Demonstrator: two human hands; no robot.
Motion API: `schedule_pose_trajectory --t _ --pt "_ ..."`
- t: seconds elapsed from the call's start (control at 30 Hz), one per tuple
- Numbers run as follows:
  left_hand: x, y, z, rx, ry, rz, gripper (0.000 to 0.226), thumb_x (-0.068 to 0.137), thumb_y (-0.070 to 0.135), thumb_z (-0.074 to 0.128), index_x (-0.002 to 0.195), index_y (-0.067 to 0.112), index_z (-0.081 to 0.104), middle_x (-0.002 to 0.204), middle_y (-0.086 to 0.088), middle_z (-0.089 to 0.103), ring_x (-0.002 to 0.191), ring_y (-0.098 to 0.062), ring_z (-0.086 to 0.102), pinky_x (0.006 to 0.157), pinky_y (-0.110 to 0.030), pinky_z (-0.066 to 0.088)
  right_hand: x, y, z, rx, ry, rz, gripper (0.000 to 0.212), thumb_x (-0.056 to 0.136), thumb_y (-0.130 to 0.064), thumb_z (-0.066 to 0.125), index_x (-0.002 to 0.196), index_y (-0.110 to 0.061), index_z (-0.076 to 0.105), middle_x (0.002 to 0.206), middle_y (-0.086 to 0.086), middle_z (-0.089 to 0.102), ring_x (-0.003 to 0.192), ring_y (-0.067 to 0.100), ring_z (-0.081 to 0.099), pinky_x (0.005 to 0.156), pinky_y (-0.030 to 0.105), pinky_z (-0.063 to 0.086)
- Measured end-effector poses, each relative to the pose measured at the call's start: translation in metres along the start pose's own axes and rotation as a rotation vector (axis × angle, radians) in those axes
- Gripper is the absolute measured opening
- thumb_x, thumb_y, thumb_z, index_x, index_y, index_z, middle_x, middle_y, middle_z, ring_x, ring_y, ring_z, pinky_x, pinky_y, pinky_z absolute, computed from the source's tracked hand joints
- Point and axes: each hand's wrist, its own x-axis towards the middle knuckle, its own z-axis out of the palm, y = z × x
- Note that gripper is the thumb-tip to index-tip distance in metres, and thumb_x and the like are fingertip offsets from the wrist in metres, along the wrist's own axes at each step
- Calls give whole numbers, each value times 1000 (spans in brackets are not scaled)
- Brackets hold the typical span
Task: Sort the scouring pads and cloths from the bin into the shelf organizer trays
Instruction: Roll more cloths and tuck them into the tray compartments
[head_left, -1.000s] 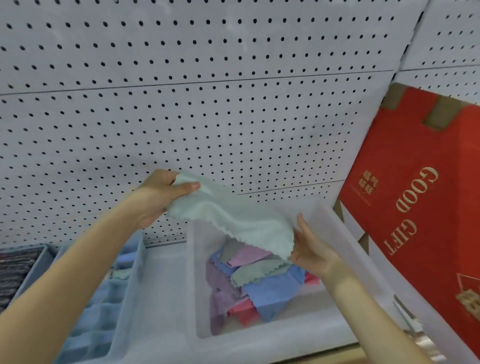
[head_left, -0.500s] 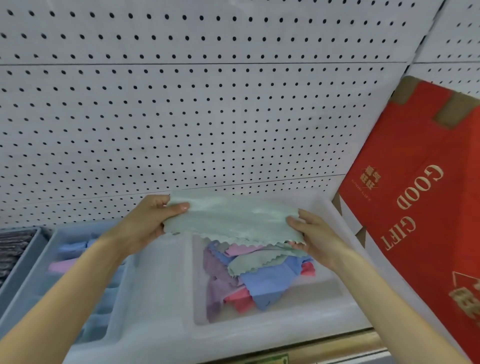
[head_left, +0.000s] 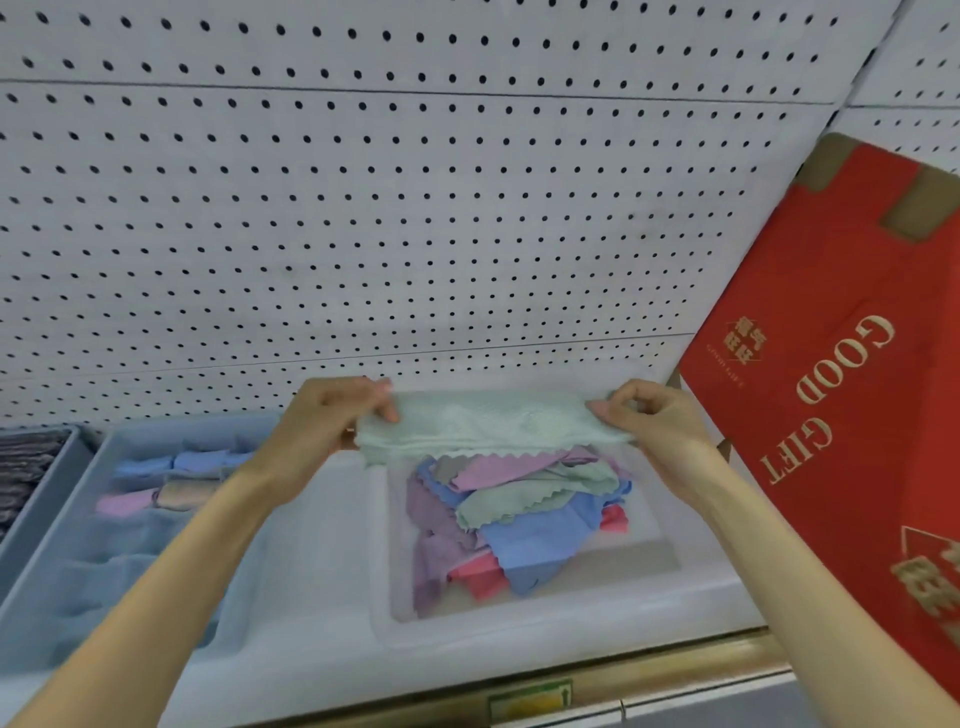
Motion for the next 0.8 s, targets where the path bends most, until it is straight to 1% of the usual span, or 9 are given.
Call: schedule_pose_trajectory --t 0.13,0.23,0.3,0.37,0.47,0.57,0.63,0.7,0.8 --pt "4 -10 6 91 130 48 29 74 3 79 73 24 60 68 -1 54 59 -16 46 49 -21 41 0 2 3 93 62 -15 29 76 5 72 94 -15 61 83 5 67 79 19 64 66 24 54" --pt "-1 -15 1 65 58 3 47 74 -6 77 99 31 62 82 -8 56 72 -19 50 64 -25 48 -2 -1 -1 180 74 -2 46 79 6 69 117 -19 61 90 8 68 87 18 66 78 27 54" --pt "-7 -20 1 198 -125 -44 57 73 -8 76 108 35 61 79 -5 52 74 -15 50 71 -25 46 -3 -8 2 142 40 -35 35 81 6 67 111 -12 65 93 6 70 91 19 66 80 29 52" --pt "-10 -26 6 379 -267 -74 56 73 -6 76 109 34 61 76 -2 55 69 -6 52 66 -16 45 -5 -29 9 82 -33 -82 18 83 6 63 97 -6 67 87 2 73 86 16 68 77 28 51" --pt "-8 -36 20 471 -356 -78 52 68 5 80 102 39 62 94 10 67 83 4 60 74 -16 47 -7 -75 22 -23 -199 -175 15 87 6 59 88 -8 66 79 -4 71 78 10 67 70 22 51" --pt "-5 -43 38 474 -431 -107 63 64 14 84 113 40 54 109 13 63 97 -1 58 79 -14 44 -10 -119 38 -178 -320 -278 8 87 3 62 92 0 67 84 3 69 81 13 66 72 23 53" --pt "-2 -32 46 421 -459 -54 72 63 16 85 121 40 50 117 16 58 104 2 53 82 -10 41 -11 -141 47 -243 -391 -315 6 85 2 65 90 0 67 85 7 66 81 15 63 73 26 52" --pt "1 -7 57 223 -513 47 84 60 18 83 132 37 44 132 22 53 124 4 46 99 -15 40 -11 -155 56 -294 -446 -317 9 84 2 67 87 -6 67 85 6 65 81 15 62 74 30 53" --pt "5 35 79 -121 -584 134 85 56 16 76 135 22 43 135 7 58 128 -8 51 99 -25 46 -7 -164 62 -363 -470 -320 12 83 3 67 85 -9 67 82 6 63 79 19 61 72 38 51"
